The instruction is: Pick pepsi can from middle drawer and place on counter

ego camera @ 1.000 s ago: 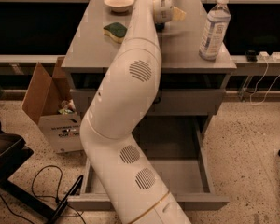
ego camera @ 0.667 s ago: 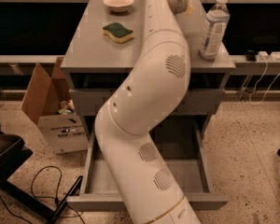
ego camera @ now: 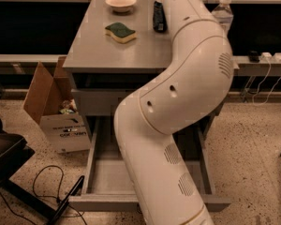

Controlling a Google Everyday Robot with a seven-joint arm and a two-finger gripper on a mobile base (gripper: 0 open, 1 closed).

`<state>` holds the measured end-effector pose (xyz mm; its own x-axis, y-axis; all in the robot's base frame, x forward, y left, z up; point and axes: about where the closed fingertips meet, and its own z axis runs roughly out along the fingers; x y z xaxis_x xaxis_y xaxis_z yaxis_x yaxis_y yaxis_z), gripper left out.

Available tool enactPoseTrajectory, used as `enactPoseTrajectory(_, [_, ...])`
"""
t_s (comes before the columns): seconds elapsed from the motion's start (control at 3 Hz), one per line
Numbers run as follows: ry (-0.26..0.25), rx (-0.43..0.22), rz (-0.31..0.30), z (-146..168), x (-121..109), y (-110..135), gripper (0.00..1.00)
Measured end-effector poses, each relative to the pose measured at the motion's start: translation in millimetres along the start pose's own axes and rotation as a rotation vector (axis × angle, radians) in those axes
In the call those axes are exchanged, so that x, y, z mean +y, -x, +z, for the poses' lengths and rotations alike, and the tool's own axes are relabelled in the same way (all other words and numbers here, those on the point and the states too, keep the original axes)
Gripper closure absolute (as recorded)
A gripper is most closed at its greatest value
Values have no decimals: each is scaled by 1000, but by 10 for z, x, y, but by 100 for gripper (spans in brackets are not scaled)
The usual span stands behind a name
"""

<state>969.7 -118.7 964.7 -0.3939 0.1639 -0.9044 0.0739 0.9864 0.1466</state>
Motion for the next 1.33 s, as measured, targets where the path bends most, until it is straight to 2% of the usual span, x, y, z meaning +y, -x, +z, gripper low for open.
enactPoseTrajectory(0.33, [9, 10, 1, -3, -22, -20, 0])
enactPoseTrajectory(0.67, [13, 52, 3, -136, -266, -16, 0])
enactPoseTrajectory(1.0, [0, 57, -39, -572, -631, 299, 0])
enactPoseTrajectory(1.33, [1, 55, -41, -589, -637, 318, 0])
